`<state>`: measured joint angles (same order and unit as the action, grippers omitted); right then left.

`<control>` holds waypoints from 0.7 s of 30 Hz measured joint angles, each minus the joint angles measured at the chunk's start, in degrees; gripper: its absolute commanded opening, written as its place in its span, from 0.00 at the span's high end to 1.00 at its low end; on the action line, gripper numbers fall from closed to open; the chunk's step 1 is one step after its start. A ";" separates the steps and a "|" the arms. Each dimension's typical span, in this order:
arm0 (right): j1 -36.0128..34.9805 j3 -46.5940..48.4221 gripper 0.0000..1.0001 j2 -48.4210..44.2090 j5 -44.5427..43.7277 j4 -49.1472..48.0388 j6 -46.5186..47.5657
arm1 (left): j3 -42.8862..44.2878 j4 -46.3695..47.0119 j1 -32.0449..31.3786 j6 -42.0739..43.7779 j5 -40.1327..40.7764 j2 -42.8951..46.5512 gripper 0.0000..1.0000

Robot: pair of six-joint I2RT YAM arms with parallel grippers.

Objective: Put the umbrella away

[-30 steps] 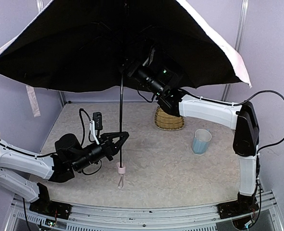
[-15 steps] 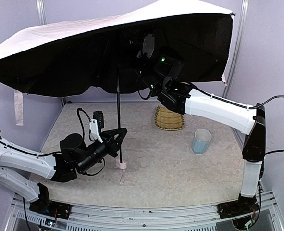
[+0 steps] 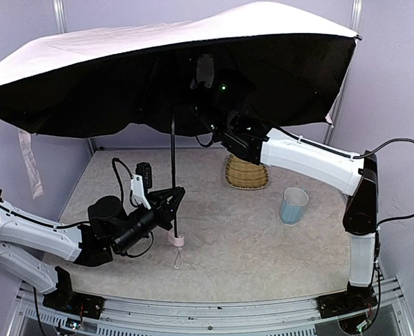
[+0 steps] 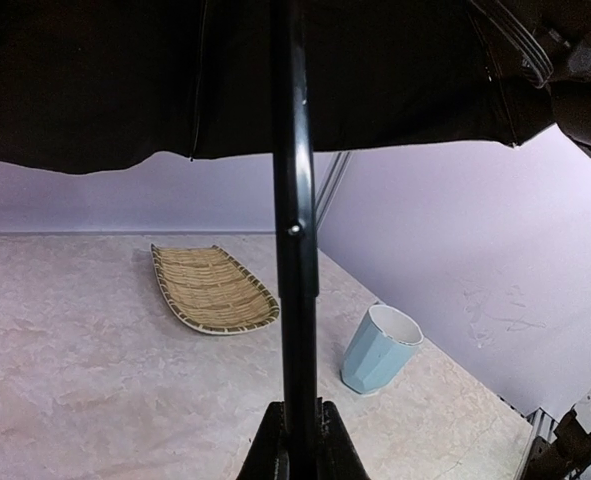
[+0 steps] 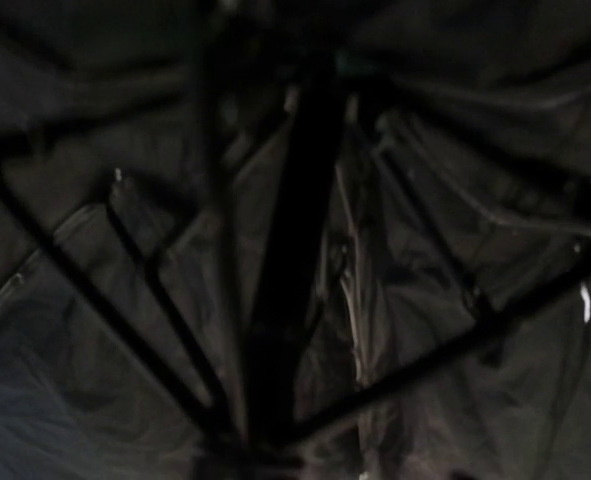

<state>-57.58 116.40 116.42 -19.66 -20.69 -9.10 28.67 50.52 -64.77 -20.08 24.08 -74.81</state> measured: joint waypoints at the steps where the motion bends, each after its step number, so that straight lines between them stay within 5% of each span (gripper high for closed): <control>1: 0.00 0.15 0.53 0.15 -0.02 0.52 -0.04 | 0.02 0.00 -0.02 0.02 0.09 0.00 1.00; 5: 0.39 1.18 0.60 0.59 0.26 1.73 -1.03 | 0.00 -0.02 -0.09 0.02 0.35 0.00 1.00; 12: 0.63 1.44 0.51 0.61 0.48 2.49 -1.49 | 0.00 0.00 -0.17 0.02 0.31 -0.02 1.00; 16: 0.76 2.21 0.38 0.66 0.13 3.28 -1.57 | 0.00 0.00 -0.28 0.02 0.31 -0.07 1.00; 21: 0.76 3.48 0.53 0.74 -0.42 3.80 -0.81 | 0.00 0.02 -0.37 0.02 0.35 -0.07 1.00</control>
<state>-56.82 119.87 117.16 -20.08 -16.88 -9.91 28.67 50.54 -65.14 -20.05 24.43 -74.87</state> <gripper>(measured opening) 0.566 0.051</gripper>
